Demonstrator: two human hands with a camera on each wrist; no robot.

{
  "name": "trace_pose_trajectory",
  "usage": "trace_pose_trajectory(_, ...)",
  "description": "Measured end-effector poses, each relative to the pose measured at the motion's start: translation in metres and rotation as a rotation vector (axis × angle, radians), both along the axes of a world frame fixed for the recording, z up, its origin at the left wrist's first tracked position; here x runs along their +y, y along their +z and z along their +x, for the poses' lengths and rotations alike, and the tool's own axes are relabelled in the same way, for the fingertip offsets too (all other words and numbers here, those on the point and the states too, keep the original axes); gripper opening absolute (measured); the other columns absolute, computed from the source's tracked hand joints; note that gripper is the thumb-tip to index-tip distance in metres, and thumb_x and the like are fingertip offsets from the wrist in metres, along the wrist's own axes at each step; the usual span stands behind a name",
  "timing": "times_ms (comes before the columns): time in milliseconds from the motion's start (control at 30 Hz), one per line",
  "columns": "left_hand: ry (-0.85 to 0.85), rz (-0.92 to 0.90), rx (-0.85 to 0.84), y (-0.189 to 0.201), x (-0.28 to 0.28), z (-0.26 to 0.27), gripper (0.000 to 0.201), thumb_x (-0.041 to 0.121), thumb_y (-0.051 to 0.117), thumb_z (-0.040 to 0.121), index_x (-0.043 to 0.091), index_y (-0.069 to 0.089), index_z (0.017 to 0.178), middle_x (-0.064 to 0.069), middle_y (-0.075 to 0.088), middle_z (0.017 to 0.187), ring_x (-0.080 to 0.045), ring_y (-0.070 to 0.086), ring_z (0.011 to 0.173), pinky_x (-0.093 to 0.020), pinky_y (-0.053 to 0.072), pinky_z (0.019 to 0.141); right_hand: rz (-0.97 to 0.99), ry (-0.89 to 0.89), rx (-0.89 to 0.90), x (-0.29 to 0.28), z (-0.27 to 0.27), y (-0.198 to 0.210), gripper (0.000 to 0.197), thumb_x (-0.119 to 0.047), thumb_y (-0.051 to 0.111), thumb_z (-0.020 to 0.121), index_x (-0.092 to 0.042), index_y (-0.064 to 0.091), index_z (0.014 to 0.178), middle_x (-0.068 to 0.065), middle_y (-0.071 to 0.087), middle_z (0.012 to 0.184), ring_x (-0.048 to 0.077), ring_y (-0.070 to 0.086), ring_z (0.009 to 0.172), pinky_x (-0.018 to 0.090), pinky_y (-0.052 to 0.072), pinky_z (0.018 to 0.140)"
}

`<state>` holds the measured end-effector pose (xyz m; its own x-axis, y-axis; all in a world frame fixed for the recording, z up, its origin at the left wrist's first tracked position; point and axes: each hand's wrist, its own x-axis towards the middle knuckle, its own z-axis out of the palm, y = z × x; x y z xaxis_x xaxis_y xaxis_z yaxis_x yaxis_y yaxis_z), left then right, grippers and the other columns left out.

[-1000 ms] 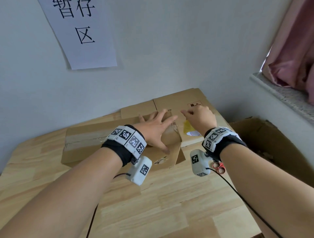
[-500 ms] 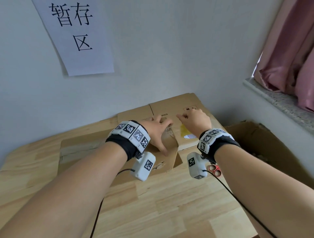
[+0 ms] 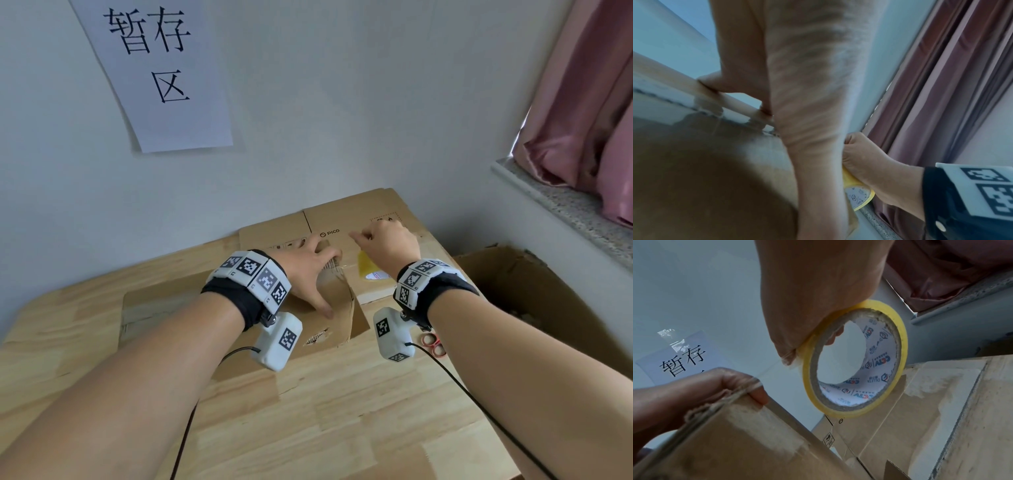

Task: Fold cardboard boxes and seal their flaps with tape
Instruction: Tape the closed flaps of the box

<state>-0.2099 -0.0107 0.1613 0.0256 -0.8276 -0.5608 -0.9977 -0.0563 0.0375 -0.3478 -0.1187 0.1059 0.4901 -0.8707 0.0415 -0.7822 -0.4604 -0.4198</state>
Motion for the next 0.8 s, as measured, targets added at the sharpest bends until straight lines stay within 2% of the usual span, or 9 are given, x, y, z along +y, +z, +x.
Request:
trace_pose_trajectory(133,-0.004,-0.032,0.002,-0.002,0.002,-0.002,0.096,0.065,0.077,0.057,0.033,0.026,0.131,0.0,0.019,0.139,-0.024,0.024,0.131,-0.046,0.044,0.093,-0.008,0.004,0.008,0.0,-0.002,0.0,0.047,-0.048,0.044,0.094,-0.013,0.05,0.063,0.001,0.044,0.056,0.023,0.045,0.057,0.021,0.029,0.046)
trace_pose_trajectory(233,-0.009,-0.051,0.01,-0.002,0.004,-0.002,0.093,0.064,0.077,0.058,0.031,0.027,0.129,0.001,0.021,0.134,-0.022,0.026,0.127,-0.041,0.045,0.088,-0.004,0.009,0.003,0.0,-0.001,-0.003,0.05,-0.047,0.044,0.094,-0.013,0.043,0.058,0.0,0.039,0.052,0.022,0.044,0.054,0.022,0.028,0.045)
trace_pose_trajectory(333,0.003,-0.047,0.01,-0.002,0.004,-0.001,0.094,0.065,0.077,0.056,0.032,0.026,0.128,0.004,0.02,0.133,-0.02,0.026,0.126,-0.046,0.047,0.089,-0.002,0.008,-0.007,-0.001,0.0,-0.005,0.051,-0.046,0.045,0.094,-0.014,0.037,0.055,-0.001,0.037,0.051,0.021,0.041,0.05,0.022,0.027,0.045)
trace_pose_trajectory(500,0.005,-0.043,0.001,-0.005,0.007,-0.001,0.093,0.065,0.076,0.055,0.034,0.024,0.125,0.005,0.018,0.131,-0.02,0.03,0.124,-0.047,0.049,0.086,0.042,-0.006,-0.006,0.0,0.004,-0.019,0.047,-0.045,0.045,0.094,-0.011,0.05,0.061,0.002,0.045,0.054,0.023,0.046,0.052,0.022,0.03,0.046)
trace_pose_trajectory(667,0.012,-0.031,0.012,-0.004,0.007,0.0,0.099,0.066,0.075,0.056,0.036,0.019,0.132,0.007,0.014,0.135,-0.022,0.029,0.129,-0.05,0.046,0.09,0.07,0.009,0.027,0.001,0.007,-0.025,0.047,-0.044,0.043,0.094,-0.011,0.052,0.062,0.003,0.05,0.058,0.024,0.051,0.055,0.024,0.037,0.051)
trace_pose_trajectory(800,0.016,-0.032,0.009,-0.004,0.009,0.0,0.101,0.066,0.074,0.06,0.04,0.013,0.136,0.008,0.006,0.144,-0.023,0.021,0.137,-0.054,0.039,0.098,0.078,0.026,0.063,0.004,0.01,-0.03,0.049,-0.044,0.039,0.096,-0.01,0.049,0.061,0.002,0.048,0.055,0.022,0.049,0.052,0.023,0.035,0.049)
